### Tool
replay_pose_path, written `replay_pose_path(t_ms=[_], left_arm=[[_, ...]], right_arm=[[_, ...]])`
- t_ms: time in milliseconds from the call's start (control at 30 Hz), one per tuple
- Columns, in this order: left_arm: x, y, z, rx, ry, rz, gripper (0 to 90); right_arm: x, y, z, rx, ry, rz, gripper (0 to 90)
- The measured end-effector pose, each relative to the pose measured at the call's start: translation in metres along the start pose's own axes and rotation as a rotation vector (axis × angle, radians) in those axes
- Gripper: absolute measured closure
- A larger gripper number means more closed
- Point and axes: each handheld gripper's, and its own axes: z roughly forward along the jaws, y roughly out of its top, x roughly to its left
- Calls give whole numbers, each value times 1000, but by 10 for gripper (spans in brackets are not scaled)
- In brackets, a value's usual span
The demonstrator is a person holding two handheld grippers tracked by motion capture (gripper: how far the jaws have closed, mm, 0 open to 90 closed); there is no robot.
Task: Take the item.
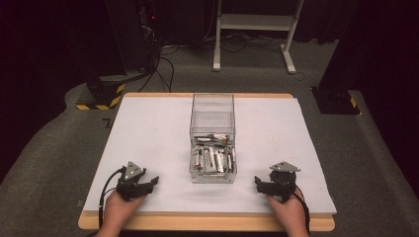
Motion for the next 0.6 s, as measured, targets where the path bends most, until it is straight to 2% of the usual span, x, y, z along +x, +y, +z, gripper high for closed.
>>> replay_pose_path(t_ms=[267,367,500,600], left_arm=[[1,2,-2,30,-7,11,389],[0,2,-2,25,-6,3,394],[2,2,-4,45,-8,17,394],[2,3,-4,41,-16,7,396]], right_arm=[[-1,-2,-2,2,5,-3,92],[-2,-2,-2,-2,7,-2,91],[-2,-3,-2,-4,12,-4,91],[-2,-3,-2,-5,12,-2,91]])
